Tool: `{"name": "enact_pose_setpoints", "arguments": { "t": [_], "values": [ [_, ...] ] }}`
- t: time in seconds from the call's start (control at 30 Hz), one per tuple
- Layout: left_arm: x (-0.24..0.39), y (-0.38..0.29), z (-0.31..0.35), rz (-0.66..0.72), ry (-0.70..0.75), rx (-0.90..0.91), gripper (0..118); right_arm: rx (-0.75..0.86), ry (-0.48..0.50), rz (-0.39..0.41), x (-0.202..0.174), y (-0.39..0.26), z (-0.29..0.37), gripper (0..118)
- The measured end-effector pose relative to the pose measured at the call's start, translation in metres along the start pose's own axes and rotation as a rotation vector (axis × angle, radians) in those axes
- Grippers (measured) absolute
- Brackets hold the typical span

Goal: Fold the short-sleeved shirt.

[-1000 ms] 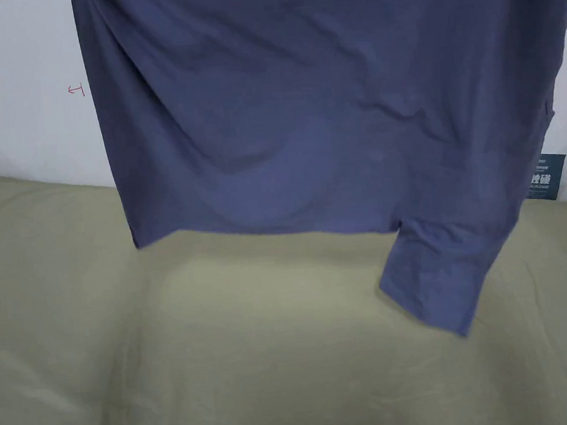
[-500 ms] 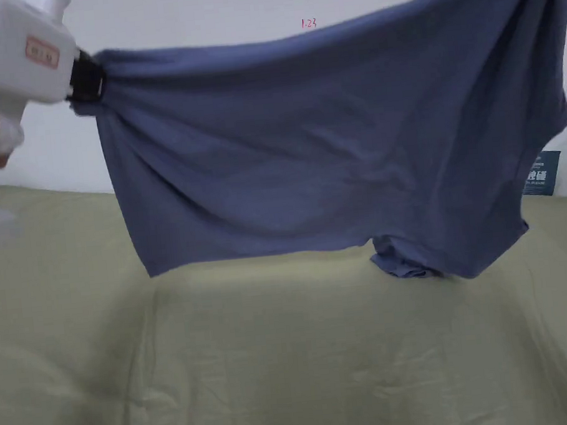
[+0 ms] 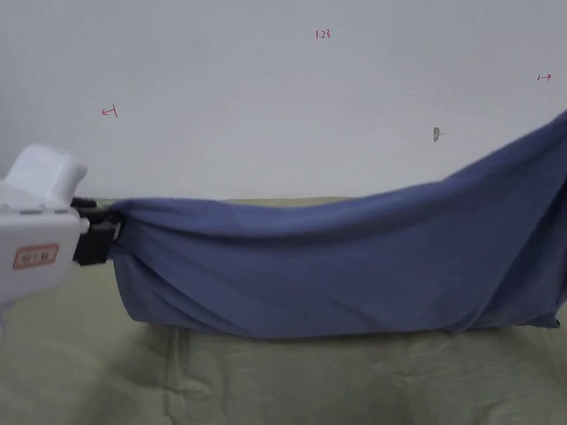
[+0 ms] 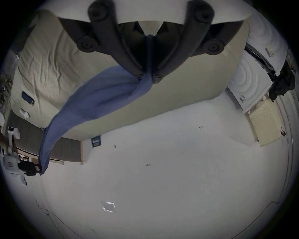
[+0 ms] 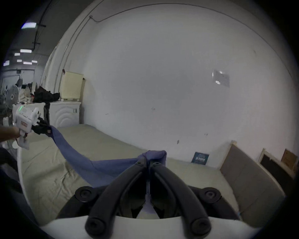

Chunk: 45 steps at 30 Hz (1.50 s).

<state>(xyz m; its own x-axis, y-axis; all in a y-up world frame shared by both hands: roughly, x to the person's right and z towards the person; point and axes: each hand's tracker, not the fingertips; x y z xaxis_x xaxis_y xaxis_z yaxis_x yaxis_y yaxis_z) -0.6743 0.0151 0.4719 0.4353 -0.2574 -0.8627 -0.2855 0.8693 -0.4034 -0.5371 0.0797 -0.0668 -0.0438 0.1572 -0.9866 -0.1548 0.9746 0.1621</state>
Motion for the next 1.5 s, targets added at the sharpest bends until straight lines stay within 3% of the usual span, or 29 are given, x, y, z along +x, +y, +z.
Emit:
{"name": "enact_pose_setpoints", "arguments": {
  "t": [0.2,0.37,0.5,0.67,0.87,0.97,1.0,1.03,1.07,1.13,1.17,1.2,1.23,1.33,1.5],
  "values": [
    [0.018,-0.063,0.039,0.054,-0.088,-0.065,6,-0.061,0.014,-0.078,-0.019,-0.067,0.064,2],
    [0.047,-0.133,0.068,0.171,-0.151,-0.129,6,-0.152,0.011,-0.235,-0.028,-0.136,0.108,2],
    [0.070,-0.182,0.082,0.316,-0.180,-0.213,6,-0.252,0.007,-0.293,-0.038,-0.185,0.132,2],
    [0.084,-0.228,0.093,0.291,-0.212,-0.282,6,-0.333,-0.005,-0.363,-0.049,-0.228,0.160,2],
    [0.081,-0.252,0.093,0.298,-0.221,-0.302,8,-0.395,-0.022,-0.370,-0.058,-0.256,0.185,2],
    [0.085,-0.251,0.098,0.295,-0.218,-0.308,32,-0.409,-0.048,-0.378,-0.058,-0.264,0.191,2],
    [0.085,-0.256,0.100,0.297,-0.212,-0.319,49,-0.416,-0.064,-0.377,-0.057,-0.267,0.192,3],
    [0.084,-0.261,0.101,0.303,-0.200,-0.334,78,-0.418,-0.068,-0.389,-0.056,-0.269,0.193,15],
    [0.084,-0.267,0.103,0.328,-0.185,-0.368,86,-0.428,-0.078,-0.406,-0.057,-0.270,0.194,21],
    [0.080,-0.279,0.114,0.392,-0.153,-0.401,89,-0.479,-0.145,-0.407,-0.057,-0.270,0.199,38],
    [0.075,-0.284,0.123,0.444,-0.141,-0.396,89,-0.490,-0.151,-0.426,-0.055,-0.270,0.203,71],
    [0.073,-0.285,0.133,0.499,-0.122,-0.392,89,-0.477,-0.156,-0.446,-0.053,-0.268,0.210,97],
    [0.072,-0.284,0.142,0.535,-0.092,-0.380,89,-0.440,-0.168,-0.465,-0.052,-0.263,0.218,105],
    [0.073,-0.260,0.170,0.558,-0.009,-0.271,88,-0.383,-0.219,-0.426,-0.054,-0.233,0.228,105],
    [0.099,-0.191,0.202,0.469,0.056,-0.061,85,-0.194,-0.235,-0.342,-0.079,-0.176,0.229,105]
  ]
}}
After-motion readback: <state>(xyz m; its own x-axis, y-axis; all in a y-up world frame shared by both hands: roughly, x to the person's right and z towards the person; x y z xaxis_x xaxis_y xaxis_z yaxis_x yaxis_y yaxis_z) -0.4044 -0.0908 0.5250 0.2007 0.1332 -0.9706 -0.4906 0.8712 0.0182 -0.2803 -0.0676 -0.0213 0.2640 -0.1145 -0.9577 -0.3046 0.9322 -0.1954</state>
